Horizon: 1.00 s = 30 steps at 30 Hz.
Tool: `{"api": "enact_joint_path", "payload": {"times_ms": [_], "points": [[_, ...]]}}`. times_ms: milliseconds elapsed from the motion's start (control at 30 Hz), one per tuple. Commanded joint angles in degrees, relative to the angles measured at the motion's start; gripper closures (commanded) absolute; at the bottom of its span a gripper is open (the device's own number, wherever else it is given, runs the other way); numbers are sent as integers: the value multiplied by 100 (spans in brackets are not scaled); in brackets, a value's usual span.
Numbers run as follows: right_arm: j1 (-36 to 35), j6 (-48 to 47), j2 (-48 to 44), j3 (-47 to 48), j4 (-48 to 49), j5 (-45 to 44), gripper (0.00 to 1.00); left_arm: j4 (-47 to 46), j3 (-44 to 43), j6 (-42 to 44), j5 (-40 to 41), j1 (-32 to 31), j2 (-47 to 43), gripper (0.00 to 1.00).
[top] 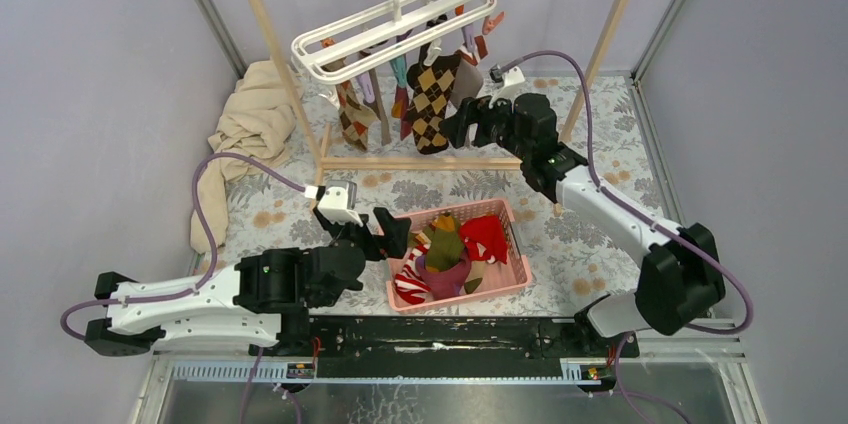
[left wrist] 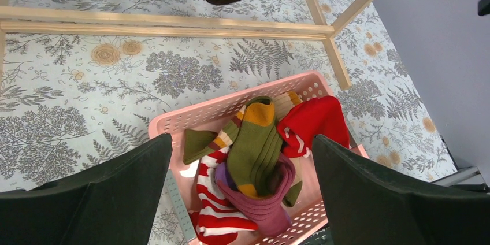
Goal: Remove the socks clipped to the hanger
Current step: Place the sock in the bin, then remove the sock from the hanger.
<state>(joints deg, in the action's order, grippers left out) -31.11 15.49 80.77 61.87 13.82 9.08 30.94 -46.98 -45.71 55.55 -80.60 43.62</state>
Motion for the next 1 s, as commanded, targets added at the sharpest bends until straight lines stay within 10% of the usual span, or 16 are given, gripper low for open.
{"api": "enact_joint_path", "payload": {"times_ms": [0, 333, 600, 967], "points": [[268, 180, 367, 242, 1282, 886, 10, 179, 73, -184, 283, 0, -131, 2], [322, 578, 1252, 605, 2333, 2376, 16, 210, 15, -54, 307, 0, -167, 2], [316, 898, 1267, 636, 2348, 2724, 69, 216, 10, 9, 358, 0, -152, 2], [312, 1484, 261, -75, 2110, 2956, 96, -977, 178, 989, 505, 0, 101, 1]]}}
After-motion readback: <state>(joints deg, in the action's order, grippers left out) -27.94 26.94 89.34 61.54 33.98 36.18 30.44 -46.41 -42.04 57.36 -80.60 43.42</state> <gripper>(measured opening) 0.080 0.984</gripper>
